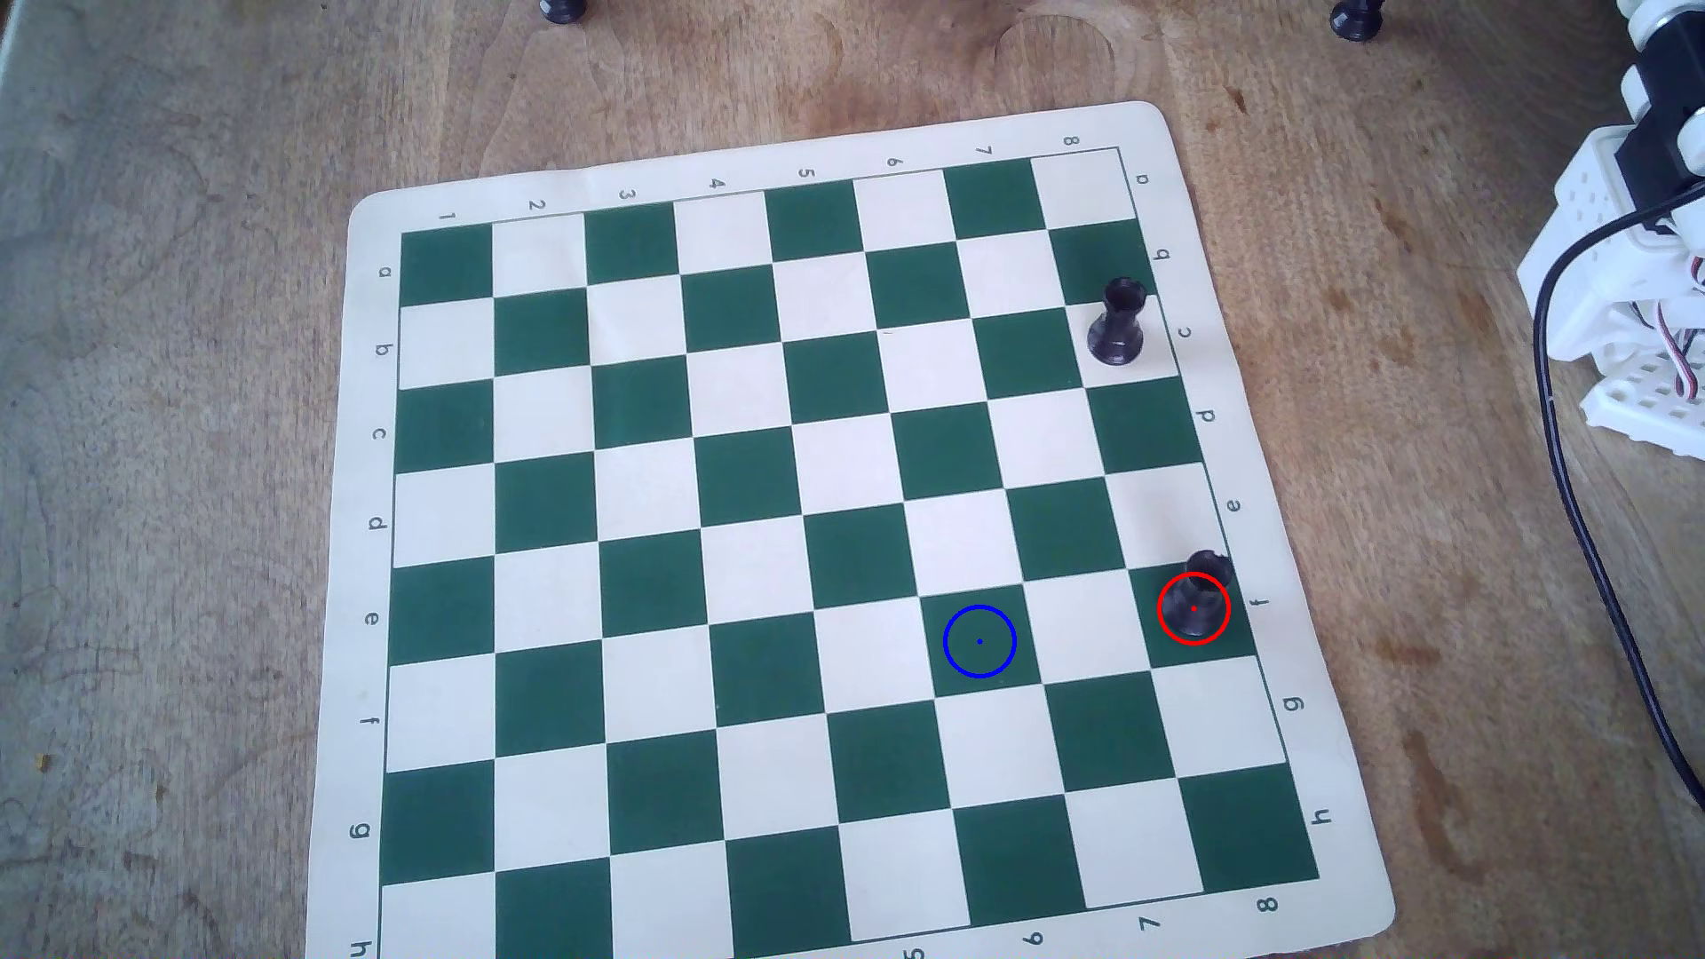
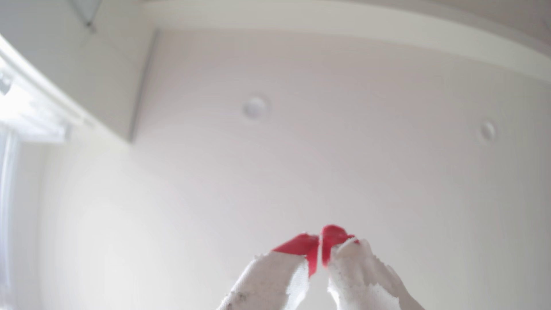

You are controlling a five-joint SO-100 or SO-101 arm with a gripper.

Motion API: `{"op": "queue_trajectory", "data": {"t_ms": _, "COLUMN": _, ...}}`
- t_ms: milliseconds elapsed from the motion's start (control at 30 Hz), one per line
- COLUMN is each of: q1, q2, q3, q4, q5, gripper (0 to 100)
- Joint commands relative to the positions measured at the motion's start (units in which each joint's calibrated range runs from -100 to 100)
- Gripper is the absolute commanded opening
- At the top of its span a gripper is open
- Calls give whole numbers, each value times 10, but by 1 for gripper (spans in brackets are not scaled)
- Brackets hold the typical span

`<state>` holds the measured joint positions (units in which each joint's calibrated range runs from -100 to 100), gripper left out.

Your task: Move the chess piece from red to blue

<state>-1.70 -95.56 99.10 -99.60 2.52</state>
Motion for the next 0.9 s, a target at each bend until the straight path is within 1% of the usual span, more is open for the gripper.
{"op": "queue_trajectory", "data": {"t_ms": 0, "q1": -2, "q2": -2, "q3": 9, "q4": -2, "q5": 1, "gripper": 0}}
{"op": "queue_trajectory", "data": {"t_ms": 867, "q1": -5, "q2": -2, "q3": 8, "q4": -2, "q5": 0, "gripper": 0}}
